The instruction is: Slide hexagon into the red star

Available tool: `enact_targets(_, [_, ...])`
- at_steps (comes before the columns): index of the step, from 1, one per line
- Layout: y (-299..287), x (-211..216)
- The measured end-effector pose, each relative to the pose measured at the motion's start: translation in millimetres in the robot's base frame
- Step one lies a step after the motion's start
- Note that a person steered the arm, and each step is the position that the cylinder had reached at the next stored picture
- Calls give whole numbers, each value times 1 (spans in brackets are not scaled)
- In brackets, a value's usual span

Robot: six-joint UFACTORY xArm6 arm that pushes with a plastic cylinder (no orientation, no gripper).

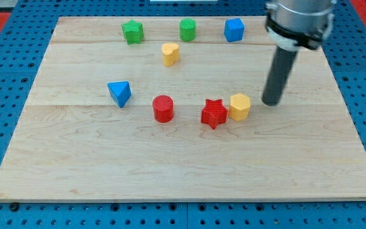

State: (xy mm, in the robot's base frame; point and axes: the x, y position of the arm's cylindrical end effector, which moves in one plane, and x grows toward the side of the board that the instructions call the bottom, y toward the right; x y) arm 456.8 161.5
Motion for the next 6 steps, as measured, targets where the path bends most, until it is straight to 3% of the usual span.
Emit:
enact_targets(1, [1,31])
enact_targets(2, [-30,-22])
enact_targets(3, [-63,-48])
enact_targets(5, [8,3])
enact_targets(6, [-20,17])
